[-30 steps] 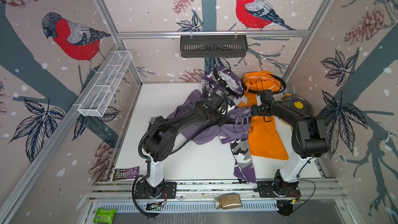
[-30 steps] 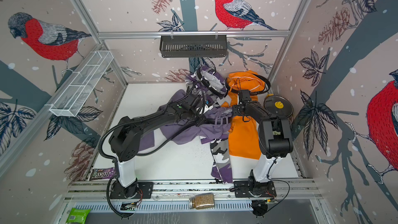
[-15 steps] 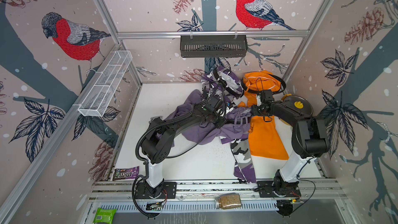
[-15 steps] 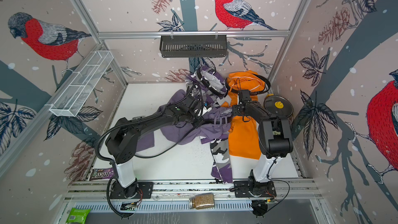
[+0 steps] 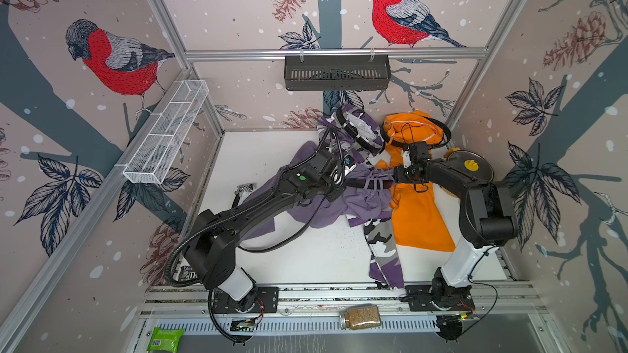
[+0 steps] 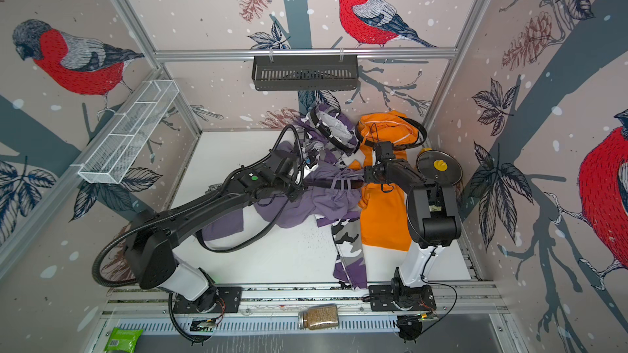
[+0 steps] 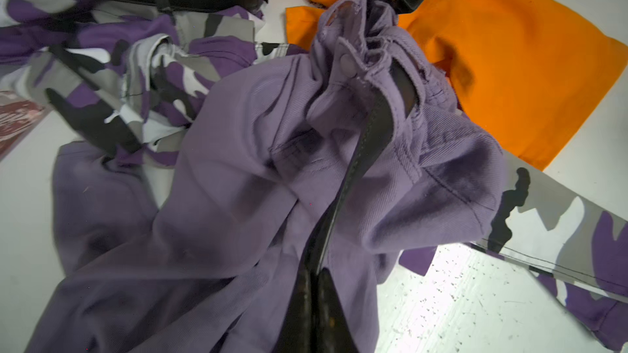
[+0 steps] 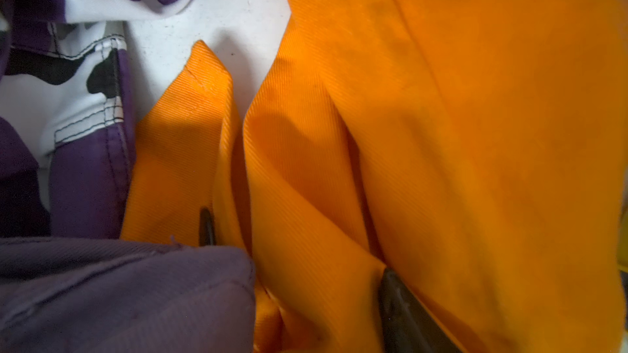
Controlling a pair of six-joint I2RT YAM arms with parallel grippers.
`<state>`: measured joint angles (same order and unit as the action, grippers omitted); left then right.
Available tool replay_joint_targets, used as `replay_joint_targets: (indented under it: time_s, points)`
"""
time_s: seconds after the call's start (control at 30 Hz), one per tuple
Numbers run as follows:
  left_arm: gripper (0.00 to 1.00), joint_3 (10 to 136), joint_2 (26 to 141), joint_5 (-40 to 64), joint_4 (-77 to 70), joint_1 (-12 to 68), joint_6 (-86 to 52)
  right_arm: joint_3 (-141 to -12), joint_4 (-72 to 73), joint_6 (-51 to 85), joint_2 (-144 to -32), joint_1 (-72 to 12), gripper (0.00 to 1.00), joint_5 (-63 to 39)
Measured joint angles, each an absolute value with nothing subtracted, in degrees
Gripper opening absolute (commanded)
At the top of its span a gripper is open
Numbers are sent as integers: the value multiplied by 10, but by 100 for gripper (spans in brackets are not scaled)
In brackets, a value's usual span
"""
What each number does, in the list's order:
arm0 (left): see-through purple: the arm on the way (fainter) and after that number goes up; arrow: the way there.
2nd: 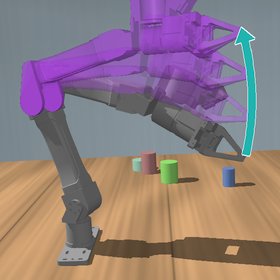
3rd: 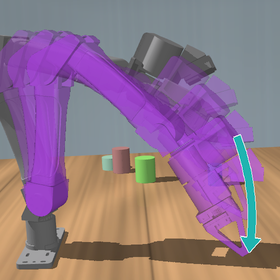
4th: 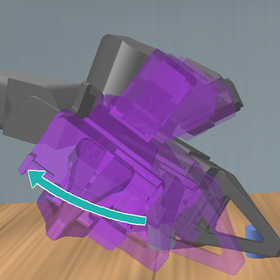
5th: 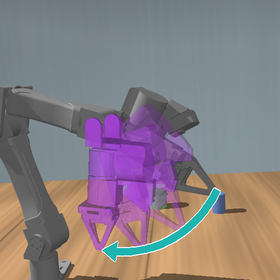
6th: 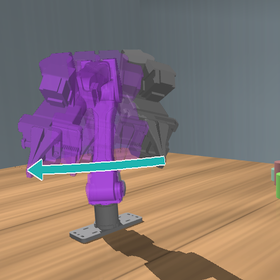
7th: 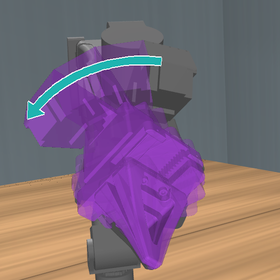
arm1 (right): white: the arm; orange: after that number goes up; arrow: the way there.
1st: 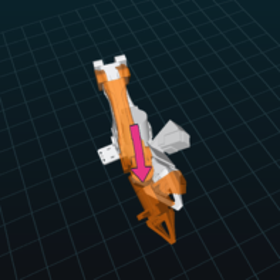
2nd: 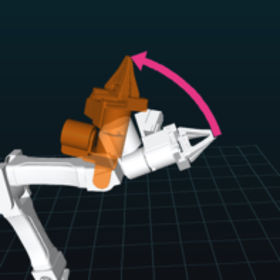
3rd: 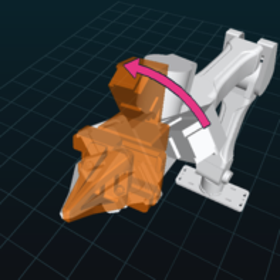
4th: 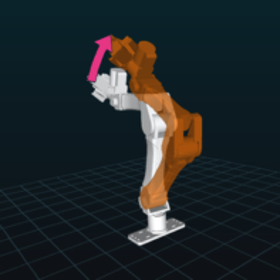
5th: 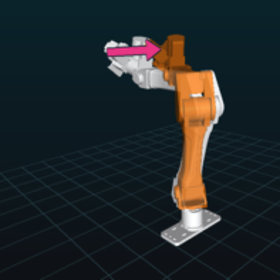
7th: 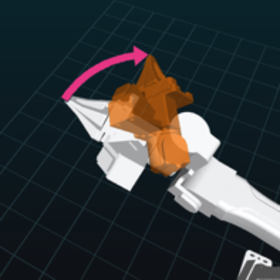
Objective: Remove the belt from the trousers
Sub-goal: Remove the belt from the trousers, then place the belt at the corner of the board.
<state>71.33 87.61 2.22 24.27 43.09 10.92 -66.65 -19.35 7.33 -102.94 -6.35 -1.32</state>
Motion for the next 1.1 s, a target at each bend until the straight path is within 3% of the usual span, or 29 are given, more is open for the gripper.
replay_joint_targets:
  time_s: [0.47,1.1]
  points:
    - [0,613,679,-83,240,341,83,-667,-196,73,-1030,-63,63,-3]
    - [0,574,537,-137,232,237,74,-668,-197,73,-1029,-62,63,-6]
